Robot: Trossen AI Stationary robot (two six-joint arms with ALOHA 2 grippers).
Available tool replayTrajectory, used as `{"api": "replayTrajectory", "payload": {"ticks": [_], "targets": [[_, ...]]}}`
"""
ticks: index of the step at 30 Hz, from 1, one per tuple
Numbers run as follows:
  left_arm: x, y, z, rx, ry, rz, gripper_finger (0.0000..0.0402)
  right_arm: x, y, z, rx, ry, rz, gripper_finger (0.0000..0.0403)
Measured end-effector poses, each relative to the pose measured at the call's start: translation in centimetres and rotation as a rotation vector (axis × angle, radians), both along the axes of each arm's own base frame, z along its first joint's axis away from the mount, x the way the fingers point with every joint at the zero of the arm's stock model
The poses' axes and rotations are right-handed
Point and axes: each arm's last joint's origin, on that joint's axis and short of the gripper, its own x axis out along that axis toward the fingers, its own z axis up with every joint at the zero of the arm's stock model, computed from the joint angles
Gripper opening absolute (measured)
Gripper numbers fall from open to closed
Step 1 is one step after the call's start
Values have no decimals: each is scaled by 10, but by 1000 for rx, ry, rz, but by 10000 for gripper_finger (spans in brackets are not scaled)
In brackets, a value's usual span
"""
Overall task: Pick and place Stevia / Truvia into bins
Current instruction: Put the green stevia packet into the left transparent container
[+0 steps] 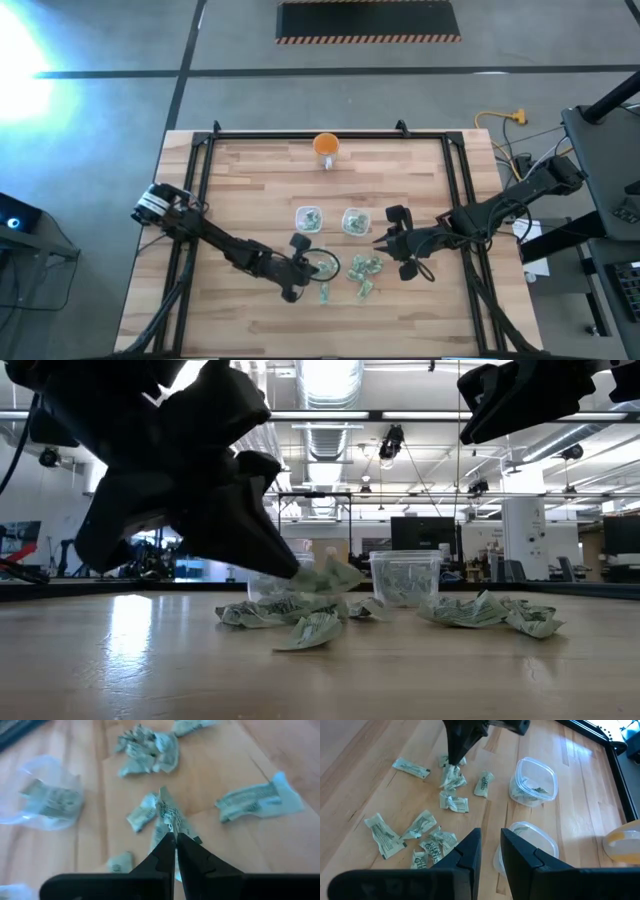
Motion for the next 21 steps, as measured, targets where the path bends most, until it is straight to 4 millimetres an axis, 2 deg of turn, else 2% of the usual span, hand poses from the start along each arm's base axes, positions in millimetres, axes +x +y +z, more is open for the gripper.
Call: {"api": "replayTrajectory", "payload": {"ticks": [11, 21], "targets": [[-11, 9, 35, 206, -111, 171, 0, 0, 0, 0, -1, 1, 0, 63], [-25, 53, 54, 278, -91, 342, 0, 0, 0, 0, 0, 0, 0, 63]]}}
